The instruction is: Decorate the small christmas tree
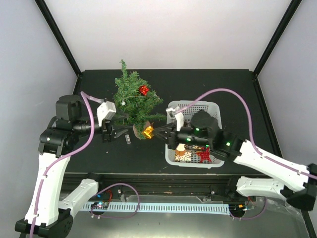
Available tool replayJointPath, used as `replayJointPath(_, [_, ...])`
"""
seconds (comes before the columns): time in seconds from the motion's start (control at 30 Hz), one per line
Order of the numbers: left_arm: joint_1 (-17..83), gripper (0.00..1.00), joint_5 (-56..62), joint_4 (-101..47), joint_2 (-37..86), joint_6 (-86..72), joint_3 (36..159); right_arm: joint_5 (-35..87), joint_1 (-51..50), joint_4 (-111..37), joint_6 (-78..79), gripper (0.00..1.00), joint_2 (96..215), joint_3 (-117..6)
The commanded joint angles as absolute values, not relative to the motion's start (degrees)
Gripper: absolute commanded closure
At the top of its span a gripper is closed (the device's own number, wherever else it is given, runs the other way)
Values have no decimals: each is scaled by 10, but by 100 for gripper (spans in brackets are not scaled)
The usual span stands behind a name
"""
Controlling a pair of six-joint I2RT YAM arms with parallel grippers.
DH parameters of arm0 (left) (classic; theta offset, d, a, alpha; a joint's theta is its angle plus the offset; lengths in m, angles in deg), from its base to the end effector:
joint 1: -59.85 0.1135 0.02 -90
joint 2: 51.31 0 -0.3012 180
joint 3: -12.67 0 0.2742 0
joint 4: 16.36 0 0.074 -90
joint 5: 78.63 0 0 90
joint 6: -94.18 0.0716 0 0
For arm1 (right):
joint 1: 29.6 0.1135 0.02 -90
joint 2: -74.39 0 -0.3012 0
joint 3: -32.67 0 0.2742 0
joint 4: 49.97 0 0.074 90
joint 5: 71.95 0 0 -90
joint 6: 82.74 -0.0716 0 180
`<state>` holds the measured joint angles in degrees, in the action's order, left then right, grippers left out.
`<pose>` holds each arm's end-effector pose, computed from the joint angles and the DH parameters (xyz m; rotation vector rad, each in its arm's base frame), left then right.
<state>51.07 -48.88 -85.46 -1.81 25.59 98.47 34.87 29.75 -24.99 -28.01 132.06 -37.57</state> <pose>0.1263 -0.0824 0.4455 1.0578 1.6507 -0.9660 0.1177 0.2392 0.3971 -0.6530 1.9162 1.3893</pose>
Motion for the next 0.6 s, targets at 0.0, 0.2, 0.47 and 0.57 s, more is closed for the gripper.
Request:
replayJointPath(0.0, [507,42,-355,-809,-23,234,979,164,336,-173,-249,99,1395,-464])
replayJointPath(0.2, [529,30,-197,-753,-62,188,973,85,344,-145,-227,99,1479,-547])
replayJointPath(0.47, [551,18,-200,-758,-53,177,990,22,343,-102,-188,99,1577,-639])
replayJointPath(0.57, [558,17,-212,-759,-51,176,986,21,341,-100,-186,99,1596,-653])
